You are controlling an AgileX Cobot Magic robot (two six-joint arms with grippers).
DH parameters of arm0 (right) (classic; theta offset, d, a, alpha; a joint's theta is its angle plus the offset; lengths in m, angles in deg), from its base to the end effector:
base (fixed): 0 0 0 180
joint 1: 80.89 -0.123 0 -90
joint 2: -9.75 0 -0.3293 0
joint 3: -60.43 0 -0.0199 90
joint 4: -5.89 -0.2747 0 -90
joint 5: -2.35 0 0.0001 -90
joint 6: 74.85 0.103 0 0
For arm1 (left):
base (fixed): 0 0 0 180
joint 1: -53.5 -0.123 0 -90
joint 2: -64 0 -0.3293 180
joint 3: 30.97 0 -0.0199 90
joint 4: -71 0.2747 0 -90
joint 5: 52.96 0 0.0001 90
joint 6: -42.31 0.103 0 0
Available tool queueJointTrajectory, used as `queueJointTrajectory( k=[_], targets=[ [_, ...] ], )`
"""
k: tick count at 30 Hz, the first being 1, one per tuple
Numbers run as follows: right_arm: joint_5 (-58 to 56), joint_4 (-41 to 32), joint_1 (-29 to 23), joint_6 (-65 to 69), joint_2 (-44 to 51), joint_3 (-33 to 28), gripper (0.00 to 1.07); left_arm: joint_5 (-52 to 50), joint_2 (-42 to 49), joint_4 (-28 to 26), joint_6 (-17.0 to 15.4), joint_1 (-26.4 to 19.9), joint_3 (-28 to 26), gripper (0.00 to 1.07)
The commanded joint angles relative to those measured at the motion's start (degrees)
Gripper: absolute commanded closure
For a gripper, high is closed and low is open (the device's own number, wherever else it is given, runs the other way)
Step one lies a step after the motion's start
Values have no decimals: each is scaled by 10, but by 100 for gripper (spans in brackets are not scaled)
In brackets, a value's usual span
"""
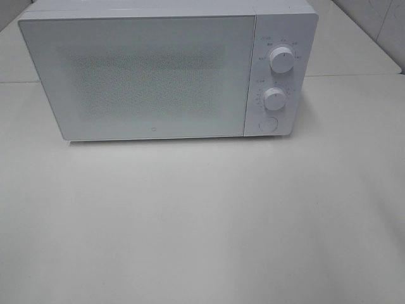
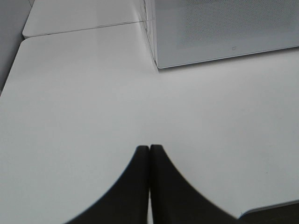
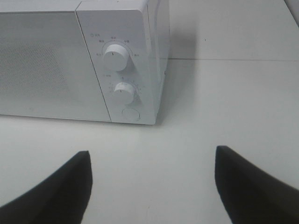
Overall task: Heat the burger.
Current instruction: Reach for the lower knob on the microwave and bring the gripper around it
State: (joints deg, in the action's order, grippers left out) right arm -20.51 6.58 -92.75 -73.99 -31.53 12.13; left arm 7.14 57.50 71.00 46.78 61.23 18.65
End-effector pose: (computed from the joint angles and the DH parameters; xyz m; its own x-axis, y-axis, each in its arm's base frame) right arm 0.1197 0.0247 0.3228 -0.3743 -0.0746 -0.9243 -0.1998 0.9798 0.0018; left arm -0.0177 0.0024 0.2843 -0.4260 0.1365 -0.8944 0.1682 0.9833 0.0699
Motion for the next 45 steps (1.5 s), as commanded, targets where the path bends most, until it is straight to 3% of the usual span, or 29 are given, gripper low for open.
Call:
queueJointTrajectory(
  k=[1, 17, 35, 42, 45],
  targets=[
    [43, 3, 2, 2, -21, 4, 38, -8, 13, 0, 1, -2, 2, 106],
    [242, 3, 2, 2, -166, 4, 38, -8, 12, -3, 1, -2, 2, 106],
    [515, 2, 2, 2, -399, 4, 38, -8, 12, -3, 1, -2, 2, 106],
    [608, -3, -45, -9, -484, 4, 38, -8, 12, -3, 1, -2, 2, 106],
    [623, -50, -76, -29, -508, 4, 38, -8, 12, -3, 1, -2, 2, 106]
  ],
)
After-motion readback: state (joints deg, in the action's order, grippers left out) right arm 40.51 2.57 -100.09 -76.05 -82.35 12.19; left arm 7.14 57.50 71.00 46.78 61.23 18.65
